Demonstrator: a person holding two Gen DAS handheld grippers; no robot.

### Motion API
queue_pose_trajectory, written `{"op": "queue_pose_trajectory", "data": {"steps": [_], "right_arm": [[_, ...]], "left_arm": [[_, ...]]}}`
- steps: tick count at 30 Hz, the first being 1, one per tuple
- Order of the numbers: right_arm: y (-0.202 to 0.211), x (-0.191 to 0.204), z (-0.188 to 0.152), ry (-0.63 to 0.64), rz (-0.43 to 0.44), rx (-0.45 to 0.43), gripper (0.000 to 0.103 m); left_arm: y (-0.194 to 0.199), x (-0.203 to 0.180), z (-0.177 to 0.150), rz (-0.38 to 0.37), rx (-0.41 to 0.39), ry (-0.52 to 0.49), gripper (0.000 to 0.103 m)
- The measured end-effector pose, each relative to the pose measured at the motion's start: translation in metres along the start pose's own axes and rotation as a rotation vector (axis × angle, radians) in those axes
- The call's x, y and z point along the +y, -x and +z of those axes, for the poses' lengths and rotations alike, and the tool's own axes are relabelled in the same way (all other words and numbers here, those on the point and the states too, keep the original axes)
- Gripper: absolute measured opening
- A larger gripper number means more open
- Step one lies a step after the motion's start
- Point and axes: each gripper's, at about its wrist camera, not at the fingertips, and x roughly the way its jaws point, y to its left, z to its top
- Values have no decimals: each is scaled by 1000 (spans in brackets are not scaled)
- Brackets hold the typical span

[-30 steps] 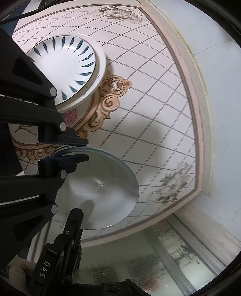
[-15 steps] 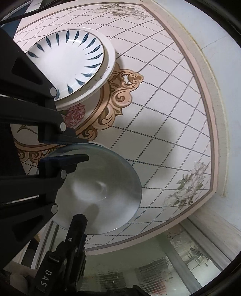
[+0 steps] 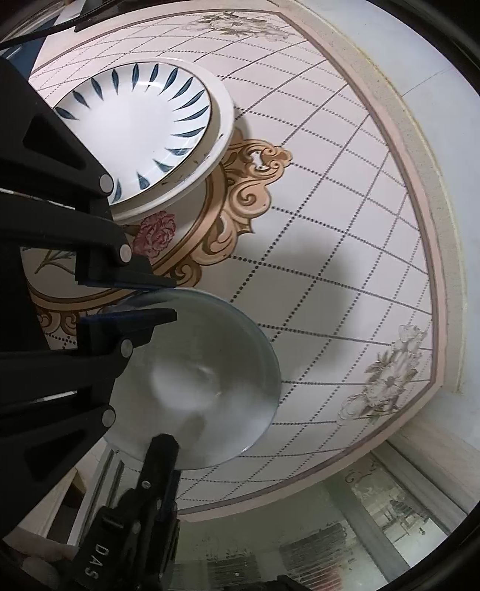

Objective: Organize plates and bowls

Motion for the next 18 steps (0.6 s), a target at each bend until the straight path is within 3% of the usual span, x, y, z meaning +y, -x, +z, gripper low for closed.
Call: {"op": "queue_pose_trajectory", "data": {"steps": [10, 12, 16, 18], "right_arm": [[15, 4, -6, -18, 7, -38, 24], [25, 10, -9, -4, -29, -66, 38], [46, 20, -17, 17, -62, -119, 53], [59, 26, -23, 33, -83, -147, 67]], "left_arm": [[27, -1, -10, 27, -35, -14, 9], [40, 0, -14, 30, -62, -16, 15], [65, 5, -22, 15, -108, -3, 25], [78, 8, -25, 10, -128, 3, 30]]}}
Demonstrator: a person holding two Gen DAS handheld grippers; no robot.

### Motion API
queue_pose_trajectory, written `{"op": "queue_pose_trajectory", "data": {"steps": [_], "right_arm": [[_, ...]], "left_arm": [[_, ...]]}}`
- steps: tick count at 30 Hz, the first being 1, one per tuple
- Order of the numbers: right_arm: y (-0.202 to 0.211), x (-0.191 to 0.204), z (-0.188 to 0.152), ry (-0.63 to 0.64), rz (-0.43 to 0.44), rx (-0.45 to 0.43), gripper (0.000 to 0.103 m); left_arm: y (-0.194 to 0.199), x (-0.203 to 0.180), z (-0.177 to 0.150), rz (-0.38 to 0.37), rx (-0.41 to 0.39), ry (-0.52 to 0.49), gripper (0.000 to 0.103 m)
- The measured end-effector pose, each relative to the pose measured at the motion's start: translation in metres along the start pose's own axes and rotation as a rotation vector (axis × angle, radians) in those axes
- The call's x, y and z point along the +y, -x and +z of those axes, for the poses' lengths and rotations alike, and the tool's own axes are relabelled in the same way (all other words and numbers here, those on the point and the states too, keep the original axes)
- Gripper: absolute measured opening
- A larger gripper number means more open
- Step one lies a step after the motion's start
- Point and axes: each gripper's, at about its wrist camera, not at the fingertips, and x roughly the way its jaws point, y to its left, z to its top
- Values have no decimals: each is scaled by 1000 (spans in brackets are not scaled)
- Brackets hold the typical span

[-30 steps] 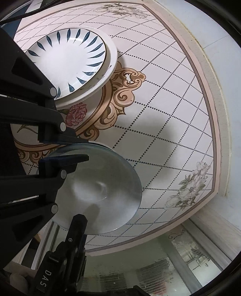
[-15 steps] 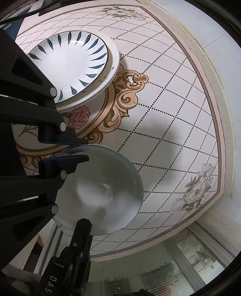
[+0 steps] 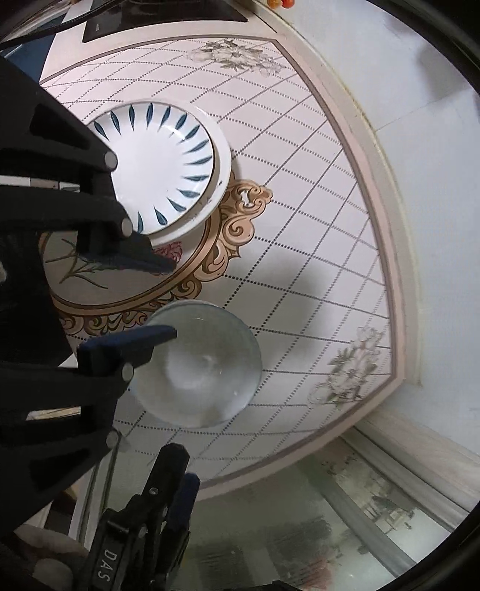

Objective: Organize plates and bowls

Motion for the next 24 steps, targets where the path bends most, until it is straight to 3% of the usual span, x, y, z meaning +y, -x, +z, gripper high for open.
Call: {"op": "queue_pose_trajectory", "data": {"steps": [4, 6, 8, 10, 12, 15, 24], "right_arm": [[24, 9, -6, 25, -27, -46, 81], [35, 13, -9, 37, -44, -58, 88], [45, 18, -12, 56, -70, -72, 90], [52, 21, -15, 68, -81, -88, 91], [59, 23, -18, 72, -80, -96, 92], [67, 24, -20, 74, -77, -106, 94], [75, 16, -21, 75, -64, -141, 99]], "left_arm": [[20, 6, -3, 3, -41, 16, 40], [28, 7, -5, 1, -61, 18, 62], [36, 8, -7, -1, -78, 15, 74], [40, 8, -8, -14, -78, 15, 75], [43, 7, -8, -33, -69, 10, 90], [49, 4, -9, -44, -91, 8, 95], [51, -2, 0, -64, -118, 21, 98]]}}
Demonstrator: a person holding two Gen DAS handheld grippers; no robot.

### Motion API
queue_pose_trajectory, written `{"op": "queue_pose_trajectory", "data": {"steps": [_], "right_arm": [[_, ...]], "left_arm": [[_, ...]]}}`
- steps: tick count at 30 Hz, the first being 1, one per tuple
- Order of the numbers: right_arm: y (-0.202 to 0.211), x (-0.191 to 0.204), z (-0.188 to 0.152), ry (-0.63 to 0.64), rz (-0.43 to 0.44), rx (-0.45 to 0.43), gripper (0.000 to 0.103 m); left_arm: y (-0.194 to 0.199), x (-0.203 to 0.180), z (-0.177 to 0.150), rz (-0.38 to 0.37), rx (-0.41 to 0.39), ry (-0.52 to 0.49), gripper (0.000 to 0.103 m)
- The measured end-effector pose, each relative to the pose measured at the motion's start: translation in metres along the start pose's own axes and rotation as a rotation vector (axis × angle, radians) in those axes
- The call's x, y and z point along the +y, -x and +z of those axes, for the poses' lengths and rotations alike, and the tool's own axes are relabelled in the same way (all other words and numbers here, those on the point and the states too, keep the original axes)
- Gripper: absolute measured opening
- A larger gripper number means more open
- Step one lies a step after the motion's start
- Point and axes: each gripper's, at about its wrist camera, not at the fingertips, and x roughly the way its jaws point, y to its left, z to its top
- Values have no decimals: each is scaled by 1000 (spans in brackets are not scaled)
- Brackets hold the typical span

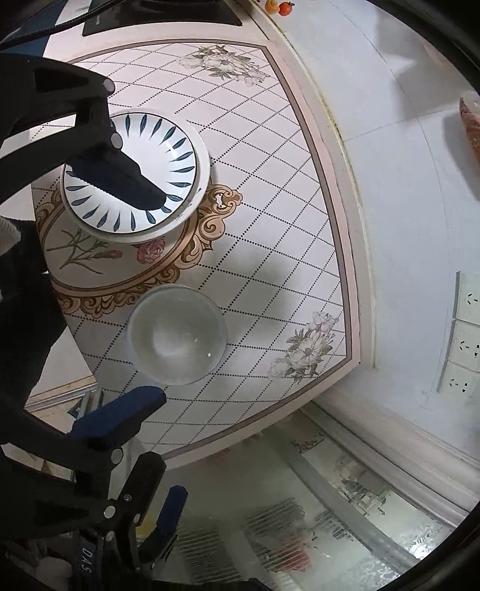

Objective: Organize plates and bowls

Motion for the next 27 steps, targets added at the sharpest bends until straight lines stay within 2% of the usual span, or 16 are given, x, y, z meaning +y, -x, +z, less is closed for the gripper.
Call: {"op": "queue_pose_trajectory", "data": {"steps": [7, 10, 15, 18, 23, 27], "right_arm": [[-24, -13, 6, 4, 28, 16, 101], [-47, -24, 8, -25, 51, 43, 101], [-99, -45, 9, -93, 138, 122, 101], [-133, -55, 7, -143, 208, 177, 101], [-174, -63, 4, -186, 294, 219, 101], [-197, -65, -1, -237, 362, 255, 101]], "left_arm": [[-30, 0, 10, -3, 30, 17, 98], [-56, 2, 16, 21, 66, 34, 98], [-95, 11, 23, 40, 123, 70, 98], [-120, 19, 25, 16, 177, 111, 98], [-154, 30, 28, -78, 251, 179, 97], [-168, 32, 30, -133, 282, 204, 90]]}}
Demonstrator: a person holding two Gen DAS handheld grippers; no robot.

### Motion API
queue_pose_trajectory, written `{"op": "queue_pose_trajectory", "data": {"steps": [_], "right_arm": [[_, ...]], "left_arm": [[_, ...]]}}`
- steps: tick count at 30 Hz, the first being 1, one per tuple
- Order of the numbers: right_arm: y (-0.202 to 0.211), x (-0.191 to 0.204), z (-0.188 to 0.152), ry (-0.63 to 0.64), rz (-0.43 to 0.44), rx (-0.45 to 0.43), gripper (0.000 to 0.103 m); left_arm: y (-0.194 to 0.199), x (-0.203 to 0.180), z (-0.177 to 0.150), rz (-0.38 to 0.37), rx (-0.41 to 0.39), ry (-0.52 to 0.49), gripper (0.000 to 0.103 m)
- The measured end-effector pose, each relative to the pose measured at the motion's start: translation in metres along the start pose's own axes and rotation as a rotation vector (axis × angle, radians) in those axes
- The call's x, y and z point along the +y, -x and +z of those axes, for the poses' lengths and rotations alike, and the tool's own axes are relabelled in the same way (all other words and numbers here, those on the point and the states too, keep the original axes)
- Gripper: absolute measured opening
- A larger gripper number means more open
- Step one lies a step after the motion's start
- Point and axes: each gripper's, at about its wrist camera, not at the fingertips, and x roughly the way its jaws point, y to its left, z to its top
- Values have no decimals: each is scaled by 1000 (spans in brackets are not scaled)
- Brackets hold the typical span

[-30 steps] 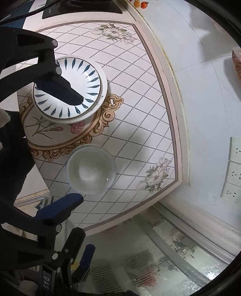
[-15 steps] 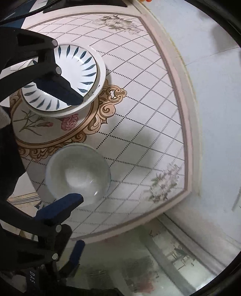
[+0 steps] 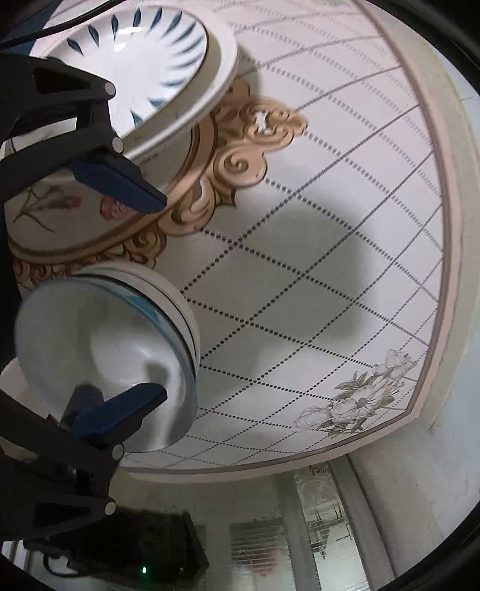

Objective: Organize plates and bowls

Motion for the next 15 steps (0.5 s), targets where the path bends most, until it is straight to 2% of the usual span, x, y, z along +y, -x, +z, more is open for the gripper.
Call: {"op": "queue_pose_trajectory", "data": {"steps": [1, 3, 6, 10, 12, 15], "right_arm": [[-4, -3, 1, -14, 12, 8, 101], [-14, -7, 2, -31, 45, 26, 101], [-24, -7, 4, -23, 52, 36, 101], [-35, -6, 7, -31, 82, 54, 99], [-41, -4, 9, -35, 97, 65, 92], [-48, -3, 10, -55, 127, 78, 81]], "left_arm": [[-3, 0, 1, -7, 8, 0, 88], [-11, 0, 3, -16, 26, -4, 78], [-18, 2, 3, -36, 47, -4, 65], [-21, 4, 2, -82, 51, 5, 60], [-22, 4, 1, -96, 51, 2, 54], [-24, 3, -1, -91, 40, -12, 53]]}}
